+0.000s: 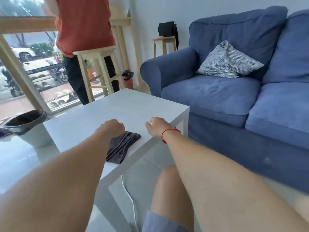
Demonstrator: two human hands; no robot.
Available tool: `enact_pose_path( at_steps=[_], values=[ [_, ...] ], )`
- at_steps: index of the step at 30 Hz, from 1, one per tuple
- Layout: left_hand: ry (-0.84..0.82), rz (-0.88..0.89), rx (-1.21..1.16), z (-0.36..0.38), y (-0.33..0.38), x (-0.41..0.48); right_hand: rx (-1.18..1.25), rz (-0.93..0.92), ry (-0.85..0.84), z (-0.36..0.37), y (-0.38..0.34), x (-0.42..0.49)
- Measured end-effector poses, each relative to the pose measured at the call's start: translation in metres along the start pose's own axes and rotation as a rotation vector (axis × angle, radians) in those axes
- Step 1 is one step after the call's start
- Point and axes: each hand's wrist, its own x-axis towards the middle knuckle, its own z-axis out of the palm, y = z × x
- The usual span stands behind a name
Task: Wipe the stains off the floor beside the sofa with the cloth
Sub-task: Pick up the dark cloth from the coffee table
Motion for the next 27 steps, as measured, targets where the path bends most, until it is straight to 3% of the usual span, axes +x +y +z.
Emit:
enact_pose_path(
  at_steps=[8,12,19,23,27],
  values=[
    [-0.056,-0.115,0.092,0.016,-0.047,0.005,-0.139,0.096,0.017,0.055,-0.043,0.003],
    [-0.066,-0.109,0.004,0.017,-0.046,0.009,-0.172,0.086,0.012,0.071,-0.056,0.004],
    [-0.082,-0.028,-0.267,0.017,-0.008,-0.002,0.457,0.185,0.044,0.047,-0.041,0.007],
    [-0.033,0.089,-0.471,0.011,0.039,-0.011,0.775,0.336,0.244,0.012,-0.010,0.008],
    [-0.045,0.225,-0.634,0.019,0.110,-0.027,0.829,0.394,0.456,-0.034,0.044,-0.007]
  ],
)
